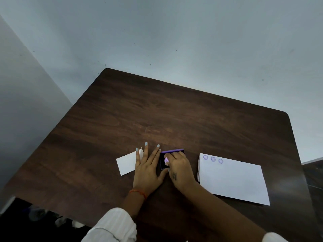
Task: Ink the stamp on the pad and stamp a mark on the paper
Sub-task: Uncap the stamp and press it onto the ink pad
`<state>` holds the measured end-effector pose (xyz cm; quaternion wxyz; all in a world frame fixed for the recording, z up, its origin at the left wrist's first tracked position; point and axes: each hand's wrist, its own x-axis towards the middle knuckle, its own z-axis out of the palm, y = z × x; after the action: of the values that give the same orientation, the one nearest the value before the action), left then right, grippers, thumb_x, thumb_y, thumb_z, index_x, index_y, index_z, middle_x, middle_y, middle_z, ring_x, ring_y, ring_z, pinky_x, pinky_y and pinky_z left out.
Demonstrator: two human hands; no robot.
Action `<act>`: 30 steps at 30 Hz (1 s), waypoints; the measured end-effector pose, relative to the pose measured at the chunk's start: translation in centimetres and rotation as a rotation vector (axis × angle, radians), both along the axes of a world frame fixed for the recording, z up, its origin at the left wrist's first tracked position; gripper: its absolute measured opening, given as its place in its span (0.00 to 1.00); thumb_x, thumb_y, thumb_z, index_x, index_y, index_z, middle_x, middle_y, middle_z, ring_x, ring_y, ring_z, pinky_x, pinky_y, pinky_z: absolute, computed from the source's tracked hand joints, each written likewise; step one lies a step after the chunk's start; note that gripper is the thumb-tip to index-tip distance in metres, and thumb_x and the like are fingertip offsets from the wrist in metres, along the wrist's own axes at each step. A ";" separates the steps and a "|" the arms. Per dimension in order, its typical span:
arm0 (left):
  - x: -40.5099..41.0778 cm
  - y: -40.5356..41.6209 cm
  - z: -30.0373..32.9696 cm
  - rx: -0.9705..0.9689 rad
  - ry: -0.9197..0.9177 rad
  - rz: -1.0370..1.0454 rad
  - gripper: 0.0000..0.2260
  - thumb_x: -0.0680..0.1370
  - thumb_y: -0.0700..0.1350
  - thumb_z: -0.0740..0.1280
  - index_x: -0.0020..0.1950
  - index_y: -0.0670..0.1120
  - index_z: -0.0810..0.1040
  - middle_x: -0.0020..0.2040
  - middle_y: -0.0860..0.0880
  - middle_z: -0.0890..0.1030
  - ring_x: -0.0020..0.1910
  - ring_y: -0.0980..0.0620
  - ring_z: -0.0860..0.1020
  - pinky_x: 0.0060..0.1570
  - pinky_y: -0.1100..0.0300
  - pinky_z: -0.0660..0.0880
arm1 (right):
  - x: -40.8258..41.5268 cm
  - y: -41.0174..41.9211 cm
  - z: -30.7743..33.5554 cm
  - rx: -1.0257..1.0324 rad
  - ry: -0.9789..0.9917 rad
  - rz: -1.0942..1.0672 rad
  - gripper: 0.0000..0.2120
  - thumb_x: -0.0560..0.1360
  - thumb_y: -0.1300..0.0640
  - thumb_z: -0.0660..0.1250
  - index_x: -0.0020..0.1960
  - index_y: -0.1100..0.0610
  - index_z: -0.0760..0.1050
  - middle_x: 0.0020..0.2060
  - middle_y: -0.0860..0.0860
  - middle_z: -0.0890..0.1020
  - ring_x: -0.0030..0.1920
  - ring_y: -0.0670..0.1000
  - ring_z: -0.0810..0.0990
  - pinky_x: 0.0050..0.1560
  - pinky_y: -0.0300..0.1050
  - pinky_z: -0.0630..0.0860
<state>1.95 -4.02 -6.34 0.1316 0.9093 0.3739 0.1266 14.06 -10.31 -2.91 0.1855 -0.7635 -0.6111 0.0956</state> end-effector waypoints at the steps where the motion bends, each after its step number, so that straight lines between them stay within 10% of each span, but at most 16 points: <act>1: 0.0 0.0 0.0 -0.003 -0.006 -0.002 0.32 0.74 0.64 0.55 0.72 0.47 0.60 0.74 0.53 0.58 0.75 0.48 0.43 0.72 0.48 0.33 | 0.1 -0.1 0.1 0.011 0.011 -0.005 0.17 0.66 0.65 0.73 0.54 0.62 0.78 0.50 0.58 0.84 0.52 0.57 0.80 0.54 0.49 0.76; 7: 0.1 0.0 0.0 0.002 -0.028 0.004 0.32 0.74 0.65 0.56 0.71 0.47 0.65 0.72 0.52 0.65 0.76 0.46 0.47 0.73 0.45 0.37 | 3.0 1.1 2.6 -0.013 0.268 -0.002 0.07 0.69 0.60 0.65 0.42 0.60 0.81 0.39 0.56 0.84 0.40 0.50 0.77 0.39 0.32 0.64; 16: 0.1 0.0 -0.2 0.007 -0.016 0.013 0.32 0.74 0.66 0.56 0.71 0.47 0.64 0.73 0.51 0.65 0.75 0.49 0.45 0.73 0.46 0.36 | 2.6 1.4 0.8 0.015 -0.061 0.133 0.14 0.55 0.67 0.78 0.38 0.60 0.79 0.32 0.55 0.82 0.33 0.55 0.79 0.33 0.40 0.75; 22: 0.0 0.0 -0.3 -0.006 -0.017 0.008 0.32 0.74 0.66 0.53 0.72 0.48 0.62 0.74 0.52 0.62 0.75 0.49 0.41 0.73 0.45 0.37 | 1.1 1.2 0.8 -0.016 0.104 -0.071 0.15 0.67 0.67 0.71 0.53 0.63 0.78 0.48 0.60 0.82 0.49 0.58 0.79 0.50 0.49 0.75; 30: 0.1 0.0 -0.3 0.002 -0.051 0.013 0.32 0.73 0.66 0.56 0.71 0.47 0.64 0.72 0.52 0.65 0.76 0.48 0.46 0.73 0.47 0.36 | 3.1 2.0 1.3 0.039 -0.081 0.213 0.11 0.56 0.68 0.75 0.35 0.60 0.77 0.29 0.55 0.81 0.29 0.54 0.78 0.37 0.38 0.66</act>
<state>2.07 -4.05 -6.59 0.1395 0.9035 0.3761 0.1509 17.14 -8.30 -1.66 0.1645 -0.6936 -0.6977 0.0719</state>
